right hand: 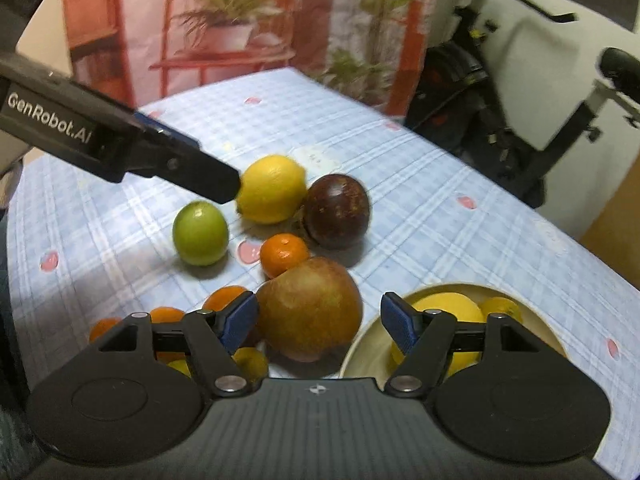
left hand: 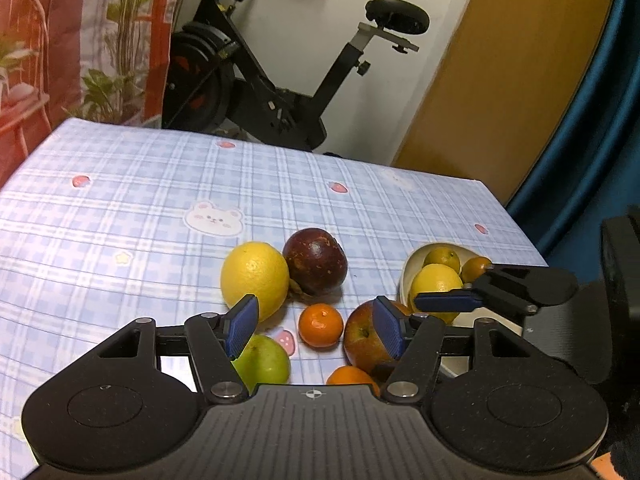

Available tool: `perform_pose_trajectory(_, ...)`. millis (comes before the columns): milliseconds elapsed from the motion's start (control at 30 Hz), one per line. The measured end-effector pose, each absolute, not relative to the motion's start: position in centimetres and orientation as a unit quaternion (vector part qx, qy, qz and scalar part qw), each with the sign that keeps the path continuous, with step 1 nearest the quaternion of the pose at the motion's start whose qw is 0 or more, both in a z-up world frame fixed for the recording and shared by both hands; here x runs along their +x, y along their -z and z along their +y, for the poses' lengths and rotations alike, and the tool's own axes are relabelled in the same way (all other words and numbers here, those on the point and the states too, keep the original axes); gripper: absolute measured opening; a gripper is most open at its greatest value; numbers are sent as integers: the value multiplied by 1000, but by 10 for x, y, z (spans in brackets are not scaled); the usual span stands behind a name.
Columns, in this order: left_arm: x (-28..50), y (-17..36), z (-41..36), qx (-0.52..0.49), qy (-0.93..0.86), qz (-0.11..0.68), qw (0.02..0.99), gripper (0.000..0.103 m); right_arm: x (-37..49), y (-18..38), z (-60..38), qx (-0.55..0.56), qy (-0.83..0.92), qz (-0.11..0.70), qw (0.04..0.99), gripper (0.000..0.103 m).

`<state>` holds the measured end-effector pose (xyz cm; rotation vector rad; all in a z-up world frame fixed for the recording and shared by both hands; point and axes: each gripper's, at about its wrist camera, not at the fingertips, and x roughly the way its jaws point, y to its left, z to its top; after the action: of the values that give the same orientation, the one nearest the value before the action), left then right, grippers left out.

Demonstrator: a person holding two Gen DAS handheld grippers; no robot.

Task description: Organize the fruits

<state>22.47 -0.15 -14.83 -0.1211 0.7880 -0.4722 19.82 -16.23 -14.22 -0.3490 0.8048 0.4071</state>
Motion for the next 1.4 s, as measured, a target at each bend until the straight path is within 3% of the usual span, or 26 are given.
perform_pose_trajectory(467, 232, 160, 0, -89, 237, 407, 878, 65, 216, 142, -159, -142, -194, 420, 875, 68)
perform_pose_trajectory(700, 242, 166, 6, -138, 228, 427, 864, 63, 200, 146, -165, -49, -169, 387, 905, 67)
perform_pose_trajectory(967, 240, 172, -17, -103, 245, 434, 861, 63, 168, 152, -173, 21, -148, 347, 926, 67)
perform_pose_trajectory(1400, 224, 181, -44, -46, 294, 438, 848, 64, 146, 156, -180, 47, -143, 337, 929, 67)
